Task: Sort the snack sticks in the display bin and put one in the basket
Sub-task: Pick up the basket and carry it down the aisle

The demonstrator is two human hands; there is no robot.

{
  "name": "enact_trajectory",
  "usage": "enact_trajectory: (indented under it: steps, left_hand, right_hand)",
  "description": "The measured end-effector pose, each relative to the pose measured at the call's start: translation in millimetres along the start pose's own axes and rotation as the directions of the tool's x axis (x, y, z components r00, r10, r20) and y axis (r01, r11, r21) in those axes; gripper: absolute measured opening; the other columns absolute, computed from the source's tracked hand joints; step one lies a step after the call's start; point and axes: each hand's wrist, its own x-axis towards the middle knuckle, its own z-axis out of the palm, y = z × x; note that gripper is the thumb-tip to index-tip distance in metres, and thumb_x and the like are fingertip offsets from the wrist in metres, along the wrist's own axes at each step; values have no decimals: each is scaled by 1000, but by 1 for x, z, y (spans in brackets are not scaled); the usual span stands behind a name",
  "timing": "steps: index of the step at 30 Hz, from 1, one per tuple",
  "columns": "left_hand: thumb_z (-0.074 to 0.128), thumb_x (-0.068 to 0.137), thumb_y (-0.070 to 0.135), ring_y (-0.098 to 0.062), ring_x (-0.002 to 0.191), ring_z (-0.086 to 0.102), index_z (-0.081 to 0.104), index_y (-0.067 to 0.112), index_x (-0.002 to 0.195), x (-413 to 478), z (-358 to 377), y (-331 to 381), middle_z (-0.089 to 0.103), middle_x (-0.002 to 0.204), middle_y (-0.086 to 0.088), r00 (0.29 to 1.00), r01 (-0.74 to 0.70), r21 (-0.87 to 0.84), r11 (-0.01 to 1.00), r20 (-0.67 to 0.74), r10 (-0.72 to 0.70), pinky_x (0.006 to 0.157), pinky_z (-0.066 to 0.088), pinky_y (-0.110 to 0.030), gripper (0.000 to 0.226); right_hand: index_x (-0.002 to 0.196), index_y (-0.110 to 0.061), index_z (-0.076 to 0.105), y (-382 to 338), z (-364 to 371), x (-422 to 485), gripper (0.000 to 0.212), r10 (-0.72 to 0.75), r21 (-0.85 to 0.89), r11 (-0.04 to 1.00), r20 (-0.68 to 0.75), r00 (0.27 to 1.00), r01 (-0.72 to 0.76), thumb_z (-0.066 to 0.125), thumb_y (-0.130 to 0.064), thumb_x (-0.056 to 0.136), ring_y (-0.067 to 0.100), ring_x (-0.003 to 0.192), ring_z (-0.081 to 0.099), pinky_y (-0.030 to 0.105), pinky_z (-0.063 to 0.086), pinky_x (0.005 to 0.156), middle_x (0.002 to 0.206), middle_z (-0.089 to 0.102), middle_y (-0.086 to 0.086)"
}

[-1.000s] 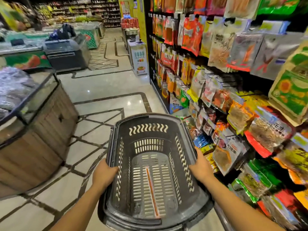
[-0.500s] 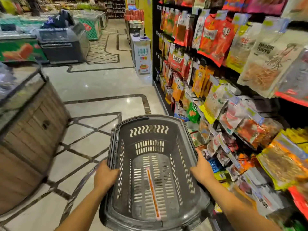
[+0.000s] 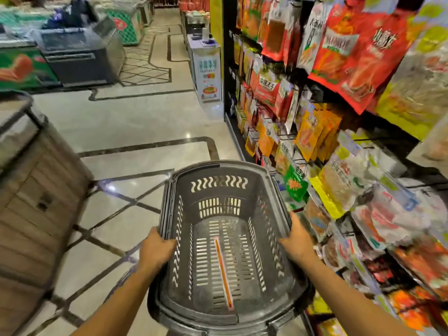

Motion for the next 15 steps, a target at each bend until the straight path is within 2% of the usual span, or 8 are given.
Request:
enact_trajectory:
  steps: [2,4,7,12,15]
  left_hand:
    - [73,79,23,-37,102,63,54,12,119,36,10,21,67,119,-16,1000,5,29,1000,-22,-4,91,54,-45,45]
    - [75,80,25,-38,104,63,55,9,123,72,21,43,67,119,-17,999,14,43,999,-42,-12,89,52,-44,50]
    - [75,82,29,-30,91,59,54,12,120,118,32,77,67,118,-15,998,12,48,999,-57,-9,83,48,-40,47]
    - [74,79,27,-25,86,55,52,14,117,188,45,123,63,106,-6,996,43,15,999,-81,-42,78,48,-38,45]
    - [74,79,28,-26,85,57,52,16,112,232,49,147,60,99,-2,995,56,5,998,-81,-56,76,47,-37,42]
  right_hand:
    - [151,-14,34,-7,1,48,88,-10,-11,1000,2,1000,10,83,-26,80,36,119,60,46,50,97,137,59,14]
    - [149,-15,36,-15,-1,97,82,-10,-18,1000,18,1000,10,81,-22,81,36,118,61,44,50,94,133,61,14]
    - [151,-16,34,-31,-5,163,79,9,-23,1000,60,998,-8,74,-9,83,35,111,63,38,48,80,130,63,12]
    - [160,-17,17,-60,-7,268,90,42,-76,997,107,993,-34,70,-7,87,30,74,63,36,45,57,110,68,22]
    - [160,-18,14,-77,-2,322,92,68,-99,994,139,988,-55,69,-7,88,34,72,65,41,51,60,94,68,22]
